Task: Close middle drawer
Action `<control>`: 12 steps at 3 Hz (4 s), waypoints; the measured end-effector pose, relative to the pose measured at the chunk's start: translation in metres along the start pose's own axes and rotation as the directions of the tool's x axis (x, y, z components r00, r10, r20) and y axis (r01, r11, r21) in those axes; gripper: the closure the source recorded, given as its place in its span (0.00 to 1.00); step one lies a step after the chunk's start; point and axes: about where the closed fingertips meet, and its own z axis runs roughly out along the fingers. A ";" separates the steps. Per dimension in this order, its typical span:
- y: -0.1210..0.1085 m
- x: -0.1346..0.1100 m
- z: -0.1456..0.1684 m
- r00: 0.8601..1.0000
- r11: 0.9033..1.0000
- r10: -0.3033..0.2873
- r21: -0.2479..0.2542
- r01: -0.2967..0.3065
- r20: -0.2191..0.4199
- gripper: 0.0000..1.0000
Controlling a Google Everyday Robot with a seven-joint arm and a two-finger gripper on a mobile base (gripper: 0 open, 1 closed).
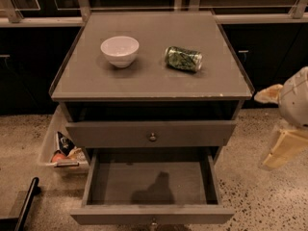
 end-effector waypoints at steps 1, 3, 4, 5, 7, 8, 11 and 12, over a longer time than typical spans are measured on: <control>0.024 0.008 0.035 0.998 0.999 -0.026 -0.017 0.027 0.048 0.42; 0.049 0.018 0.069 0.998 0.998 -0.032 -0.056 0.035 0.056 0.88; 0.050 0.025 0.089 0.998 0.998 -0.008 -0.066 0.012 0.068 1.00; 0.054 0.037 0.142 0.990 0.993 0.051 -0.110 -0.036 0.135 1.00; 0.052 0.034 0.213 0.920 0.997 0.052 -0.074 -0.024 0.389 1.00; 0.055 0.037 0.228 0.891 0.998 0.025 -0.059 0.002 0.453 1.00; 0.074 0.035 0.271 0.878 0.994 0.050 -0.109 0.002 0.476 1.00; 0.094 0.035 0.303 0.862 0.988 0.083 -0.154 -0.006 0.500 1.00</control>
Offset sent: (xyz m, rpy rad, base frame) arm -0.0478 0.0138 -0.1222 0.0750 0.0644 0.0757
